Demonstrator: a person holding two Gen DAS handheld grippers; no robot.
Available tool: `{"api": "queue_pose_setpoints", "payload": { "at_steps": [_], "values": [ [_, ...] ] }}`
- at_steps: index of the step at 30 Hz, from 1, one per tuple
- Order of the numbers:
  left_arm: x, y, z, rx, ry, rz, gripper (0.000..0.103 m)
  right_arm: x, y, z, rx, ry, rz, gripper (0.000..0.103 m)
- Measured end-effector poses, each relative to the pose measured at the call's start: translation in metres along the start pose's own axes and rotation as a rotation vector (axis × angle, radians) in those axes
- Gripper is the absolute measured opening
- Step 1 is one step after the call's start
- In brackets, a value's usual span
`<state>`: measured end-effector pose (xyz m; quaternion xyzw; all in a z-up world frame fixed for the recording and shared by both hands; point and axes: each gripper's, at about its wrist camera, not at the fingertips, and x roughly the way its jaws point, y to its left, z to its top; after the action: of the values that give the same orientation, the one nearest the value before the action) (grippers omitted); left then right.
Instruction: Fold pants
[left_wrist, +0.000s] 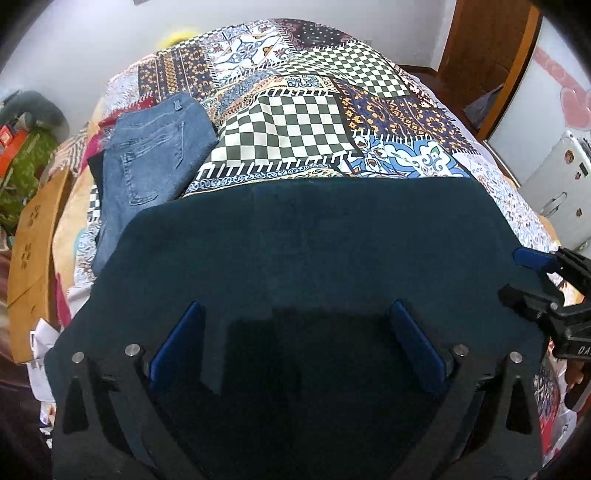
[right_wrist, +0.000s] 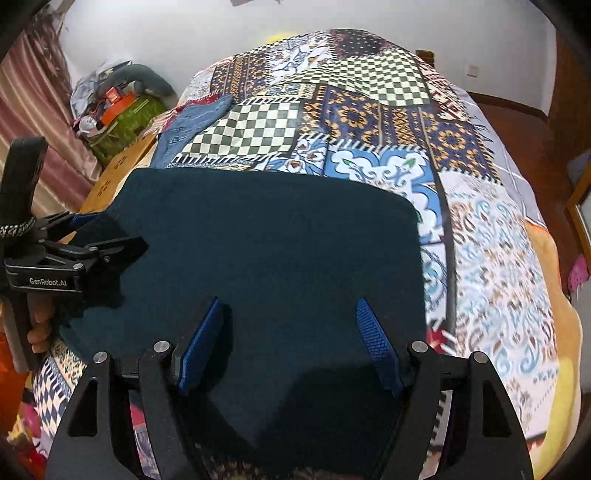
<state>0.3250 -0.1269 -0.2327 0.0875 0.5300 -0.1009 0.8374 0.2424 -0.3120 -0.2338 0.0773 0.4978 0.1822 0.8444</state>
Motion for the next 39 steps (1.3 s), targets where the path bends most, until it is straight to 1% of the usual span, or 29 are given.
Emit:
{"api": "queue_pose_setpoints", "payload": {
  "at_steps": [4, 8, 12, 14, 17, 18, 21, 24, 25, 28, 30, 31, 34, 39],
  "values": [
    [-0.01, 0.001, -0.013, -0.008, -0.02, 0.006, 0.103, -0.005, -0.001, -0.005, 0.024, -0.004, -0.027, 0.071],
    [-0.021, 0.01, -0.024, -0.055, -0.023, -0.025, 0.103, -0.015, -0.001, -0.01, 0.048, -0.001, -0.05, 0.071],
    [-0.033, 0.016, -0.033, -0.076, -0.044, -0.041, 0.102, -0.027, 0.002, -0.011, 0.056, -0.01, -0.072, 0.072],
    [-0.043, 0.019, -0.037, -0.08, -0.064, -0.046, 0.102, -0.034, 0.006, -0.009, 0.045, -0.021, -0.084, 0.072],
    [-0.065, 0.026, -0.043, -0.084, -0.111, -0.044, 0.102, -0.049, 0.018, -0.001, 0.021, -0.06, -0.088, 0.072],
    [-0.077, 0.032, -0.046, -0.098, -0.142, -0.029, 0.102, -0.052, 0.021, 0.001, 0.014, -0.072, -0.085, 0.072],
    [-0.099, 0.051, -0.054, -0.128, -0.197, -0.001, 0.102, -0.064, 0.035, 0.011, -0.012, -0.115, -0.072, 0.072],
    [-0.123, 0.078, -0.066, -0.178, -0.252, 0.046, 0.102, -0.067, 0.056, 0.023, -0.044, -0.149, -0.051, 0.072],
    [-0.132, 0.092, -0.072, -0.207, -0.274, 0.07, 0.102, -0.067, 0.062, 0.026, -0.052, -0.156, -0.046, 0.072],
    [-0.146, 0.125, -0.088, -0.289, -0.298, 0.109, 0.102, -0.059, 0.085, 0.037, -0.086, -0.165, -0.014, 0.072],
    [-0.15, 0.15, -0.101, -0.358, -0.295, 0.119, 0.102, -0.051, 0.097, 0.04, -0.106, -0.16, 0.005, 0.072],
    [-0.149, 0.166, -0.11, -0.409, -0.277, 0.122, 0.102, -0.047, 0.103, 0.042, -0.115, -0.155, 0.014, 0.072],
    [-0.14, 0.196, -0.132, -0.494, -0.201, 0.117, 0.102, -0.023, 0.123, 0.047, -0.144, -0.124, 0.041, 0.072],
    [-0.124, 0.228, -0.17, -0.605, -0.122, 0.104, 0.102, 0.012, 0.144, 0.044, -0.159, -0.054, 0.062, 0.072]
  ]
}}
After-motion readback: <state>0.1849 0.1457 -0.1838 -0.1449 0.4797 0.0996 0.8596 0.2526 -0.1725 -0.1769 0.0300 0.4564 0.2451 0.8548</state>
